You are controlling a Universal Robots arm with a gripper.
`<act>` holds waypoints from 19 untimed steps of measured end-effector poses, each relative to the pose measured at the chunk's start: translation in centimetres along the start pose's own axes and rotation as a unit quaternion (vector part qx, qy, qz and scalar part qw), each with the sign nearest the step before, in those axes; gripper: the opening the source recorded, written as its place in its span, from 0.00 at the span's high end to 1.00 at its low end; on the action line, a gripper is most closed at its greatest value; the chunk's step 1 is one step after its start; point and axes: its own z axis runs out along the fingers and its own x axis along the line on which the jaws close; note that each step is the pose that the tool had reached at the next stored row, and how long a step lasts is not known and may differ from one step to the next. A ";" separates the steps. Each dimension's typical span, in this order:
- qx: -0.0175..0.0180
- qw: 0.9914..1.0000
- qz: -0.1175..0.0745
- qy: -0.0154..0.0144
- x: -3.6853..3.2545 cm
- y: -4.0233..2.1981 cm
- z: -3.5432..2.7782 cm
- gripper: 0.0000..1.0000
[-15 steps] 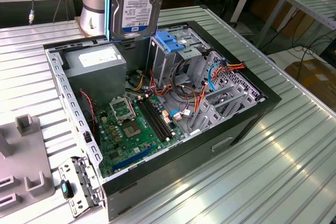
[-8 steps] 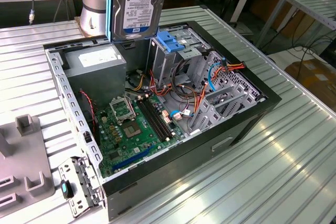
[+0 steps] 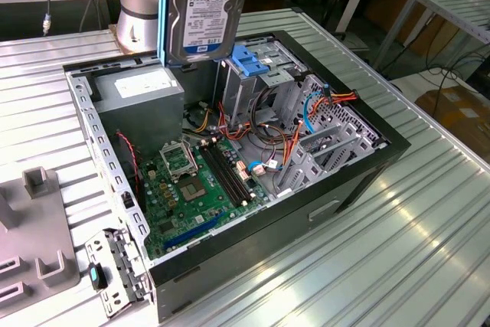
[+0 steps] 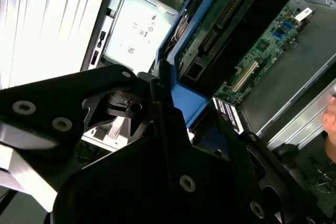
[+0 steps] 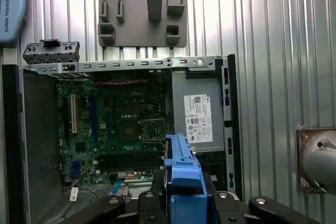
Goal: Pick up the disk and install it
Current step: 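Insert the disk into the insertion slot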
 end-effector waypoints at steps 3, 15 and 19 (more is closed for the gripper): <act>0.009 1.000 0.000 0.000 0.22 -0.01 0.00 0.63; 0.015 1.000 -0.001 -0.001 3.51 -0.23 0.24 0.63; 0.015 1.000 0.000 -0.001 4.90 -0.34 0.27 0.63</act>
